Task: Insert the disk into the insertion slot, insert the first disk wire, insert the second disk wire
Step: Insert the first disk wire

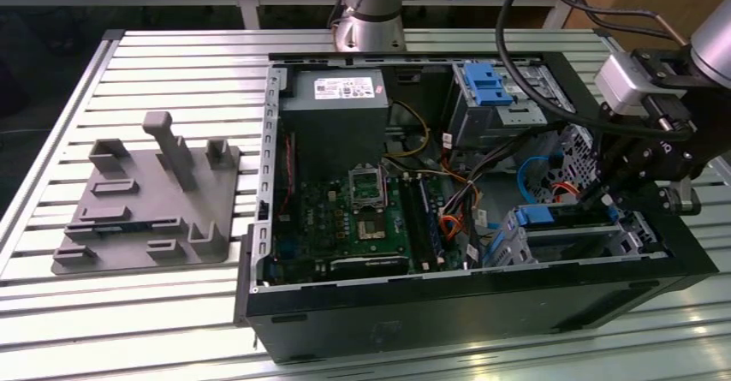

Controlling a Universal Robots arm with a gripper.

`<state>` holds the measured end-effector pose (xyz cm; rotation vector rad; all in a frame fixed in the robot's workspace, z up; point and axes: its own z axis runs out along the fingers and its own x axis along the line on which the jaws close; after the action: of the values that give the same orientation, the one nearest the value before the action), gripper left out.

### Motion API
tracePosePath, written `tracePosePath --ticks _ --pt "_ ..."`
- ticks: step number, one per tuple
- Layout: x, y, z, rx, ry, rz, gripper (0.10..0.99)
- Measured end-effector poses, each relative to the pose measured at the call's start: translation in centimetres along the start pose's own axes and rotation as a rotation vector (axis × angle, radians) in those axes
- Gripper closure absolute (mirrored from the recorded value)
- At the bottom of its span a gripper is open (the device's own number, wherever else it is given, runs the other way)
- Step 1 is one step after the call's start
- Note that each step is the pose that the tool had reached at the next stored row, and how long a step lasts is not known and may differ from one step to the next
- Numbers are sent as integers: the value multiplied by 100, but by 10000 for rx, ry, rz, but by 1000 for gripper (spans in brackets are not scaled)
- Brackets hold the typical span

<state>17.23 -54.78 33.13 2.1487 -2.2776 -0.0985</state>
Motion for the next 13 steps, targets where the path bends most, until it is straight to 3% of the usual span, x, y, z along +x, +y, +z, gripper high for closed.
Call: tracePosePath --ticks 8,13 --pt "0 0 -1 0 -4 0 922" --pt "-6 4 -63 -1 -7 0 922"
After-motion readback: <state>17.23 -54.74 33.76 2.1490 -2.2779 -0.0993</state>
